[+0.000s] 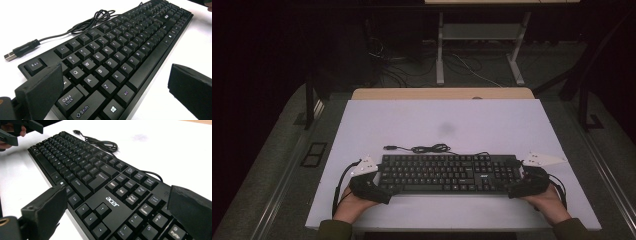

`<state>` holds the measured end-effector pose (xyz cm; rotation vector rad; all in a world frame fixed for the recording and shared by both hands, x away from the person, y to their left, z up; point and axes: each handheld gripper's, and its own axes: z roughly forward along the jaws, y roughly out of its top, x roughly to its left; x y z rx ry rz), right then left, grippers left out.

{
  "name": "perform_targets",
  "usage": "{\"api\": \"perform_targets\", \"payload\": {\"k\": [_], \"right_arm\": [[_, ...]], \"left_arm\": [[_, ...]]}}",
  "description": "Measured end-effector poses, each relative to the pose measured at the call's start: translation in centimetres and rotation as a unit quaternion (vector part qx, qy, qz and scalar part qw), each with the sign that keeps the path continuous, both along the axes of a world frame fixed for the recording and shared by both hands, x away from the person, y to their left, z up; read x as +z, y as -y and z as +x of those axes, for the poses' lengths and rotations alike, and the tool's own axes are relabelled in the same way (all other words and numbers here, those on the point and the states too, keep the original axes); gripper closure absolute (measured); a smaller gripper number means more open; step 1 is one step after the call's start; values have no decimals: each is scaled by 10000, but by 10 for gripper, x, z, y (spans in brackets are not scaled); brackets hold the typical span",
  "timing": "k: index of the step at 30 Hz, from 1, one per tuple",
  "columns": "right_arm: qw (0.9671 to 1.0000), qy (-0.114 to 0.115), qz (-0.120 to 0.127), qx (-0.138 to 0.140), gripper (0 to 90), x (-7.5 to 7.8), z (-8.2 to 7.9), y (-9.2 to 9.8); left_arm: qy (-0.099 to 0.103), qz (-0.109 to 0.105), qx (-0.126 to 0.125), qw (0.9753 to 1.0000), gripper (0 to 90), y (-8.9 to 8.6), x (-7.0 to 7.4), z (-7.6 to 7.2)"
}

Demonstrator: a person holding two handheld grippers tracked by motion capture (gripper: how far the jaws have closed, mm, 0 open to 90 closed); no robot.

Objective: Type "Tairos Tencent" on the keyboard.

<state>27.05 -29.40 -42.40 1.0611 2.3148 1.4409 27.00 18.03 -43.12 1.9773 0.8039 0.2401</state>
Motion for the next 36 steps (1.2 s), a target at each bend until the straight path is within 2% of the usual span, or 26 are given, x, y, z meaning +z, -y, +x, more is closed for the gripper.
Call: {"api": "perform_targets", "payload": {"k": [5, 36], "right_arm": [[10000, -1, 80, 55, 26, 1, 2, -5], [9991, -41, 198, 367, 26, 2, 14, -36]], "left_arm": [[17, -12, -37, 10000, 0, 3, 1, 0], [58, -49, -103, 9999, 0, 9, 1, 1]]}}
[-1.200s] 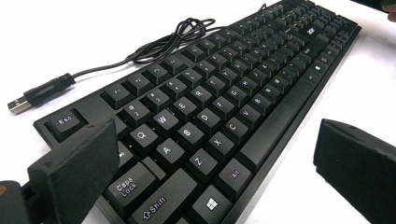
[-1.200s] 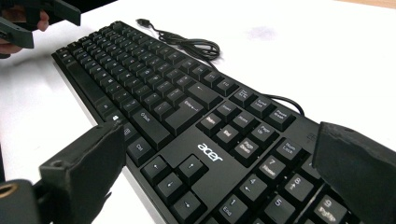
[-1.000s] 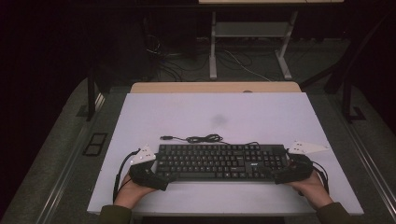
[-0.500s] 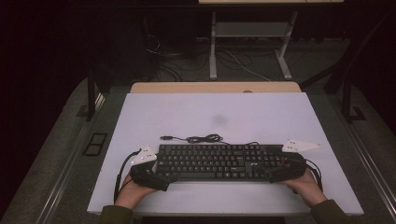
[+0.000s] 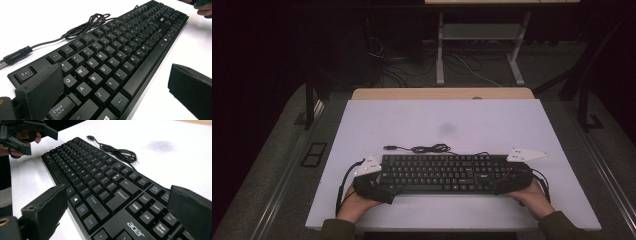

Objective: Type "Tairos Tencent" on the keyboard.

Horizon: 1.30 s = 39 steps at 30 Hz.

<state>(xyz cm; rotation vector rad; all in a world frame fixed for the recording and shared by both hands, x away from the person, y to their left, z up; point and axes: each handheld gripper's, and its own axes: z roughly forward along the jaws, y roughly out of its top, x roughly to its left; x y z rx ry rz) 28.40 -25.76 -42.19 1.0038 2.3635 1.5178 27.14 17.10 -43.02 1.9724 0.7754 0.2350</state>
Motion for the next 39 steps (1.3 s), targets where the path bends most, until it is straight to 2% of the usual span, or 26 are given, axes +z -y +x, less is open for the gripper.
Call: {"api": "perform_targets", "payload": {"k": [21, 25, 28, 35, 39], "right_arm": [[9999, -59, 62, 85, 28, 1, 11, -18], [9999, -20, 59, 120, 61, 2, 13, -22], [9998, 5, 85, 189, 141, 3, 14, -24], [9996, 1, 92, 279, 215, 4, 17, -31], [9993, -23, 76, 363, 312, 2, 20, -36]], "left_arm": [[14, -49, -18, 10000, 0, 4, 1, 4], [19, -57, -21, 10000, 0, 5, 1, 4], [22, -48, -26, 10000, 0, 5, 1, 5], [18, -44, -19, 10000, 0, 5, 1, 5], [13, -58, -12, 10000, 0, 5, 1, 5]]}}
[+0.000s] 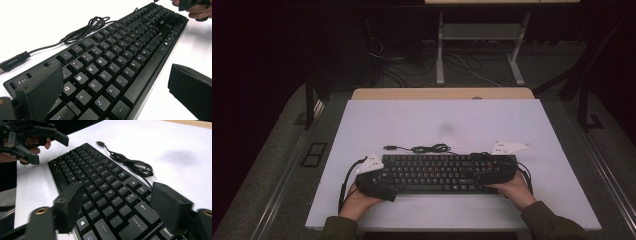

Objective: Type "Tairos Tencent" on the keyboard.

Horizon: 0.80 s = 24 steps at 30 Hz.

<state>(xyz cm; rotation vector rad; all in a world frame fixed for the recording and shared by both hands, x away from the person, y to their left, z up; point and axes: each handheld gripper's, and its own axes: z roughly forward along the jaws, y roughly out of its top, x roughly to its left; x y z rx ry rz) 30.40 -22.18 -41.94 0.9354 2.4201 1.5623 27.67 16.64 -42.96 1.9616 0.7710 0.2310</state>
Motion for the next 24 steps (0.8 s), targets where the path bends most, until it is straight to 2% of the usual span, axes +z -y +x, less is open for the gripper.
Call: {"api": "perform_targets", "payload": {"k": [5, 9, 14, 17, 24], "right_arm": [[9998, -31, -124, 156, 502, -3, 0, -4], [9990, -61, -358, 243, 669, -5, -1, -6], [9978, -143, -496, 426, 838, -8, -1, -8], [9966, -222, -583, 546, 891, -11, -1, -10], [9942, -315, -756, 703, 893, -15, -2, -13]], "left_arm": [[-2, 22, -13, 10000, 0, 0, 0, 0], [8, 27, -13, 10000, 0, 1, 0, 0], [3, 27, -16, 10000, 0, 1, -1, 1], [6, 27, -20, 10000, 0, 1, -1, 1], [4, 35, -26, 10000, 0, 2, 0, 1]]}}
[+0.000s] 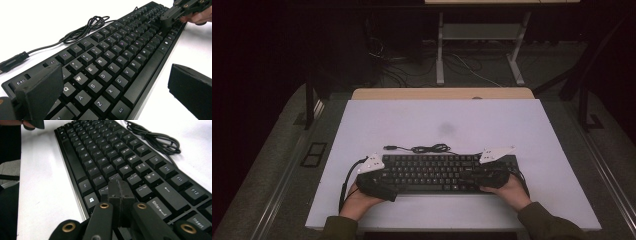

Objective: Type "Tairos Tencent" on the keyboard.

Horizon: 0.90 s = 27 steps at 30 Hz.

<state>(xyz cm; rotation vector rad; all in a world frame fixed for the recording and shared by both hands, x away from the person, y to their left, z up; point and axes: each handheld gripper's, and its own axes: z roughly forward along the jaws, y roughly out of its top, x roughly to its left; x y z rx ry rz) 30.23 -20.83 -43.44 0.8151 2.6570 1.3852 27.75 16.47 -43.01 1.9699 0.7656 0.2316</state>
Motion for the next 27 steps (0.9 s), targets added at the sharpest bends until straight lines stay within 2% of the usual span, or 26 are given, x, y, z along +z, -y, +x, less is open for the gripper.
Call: {"api": "perform_targets", "payload": {"k": [7, 17, 27], "right_arm": [[9998, -41, -207, 44, 893, -3, -1, -3], [9993, -25, -370, 53, 893, -6, -1, -4], [9993, -43, -366, 50, 893, -7, 0, -3]], "left_arm": [[5, 4, -14, 10000, 0, 1, 0, 0], [2, 9, -6, 10000, 0, 2, 0, 1], [11, 30, 7, 10000, 0, 5, 1, 5]]}}
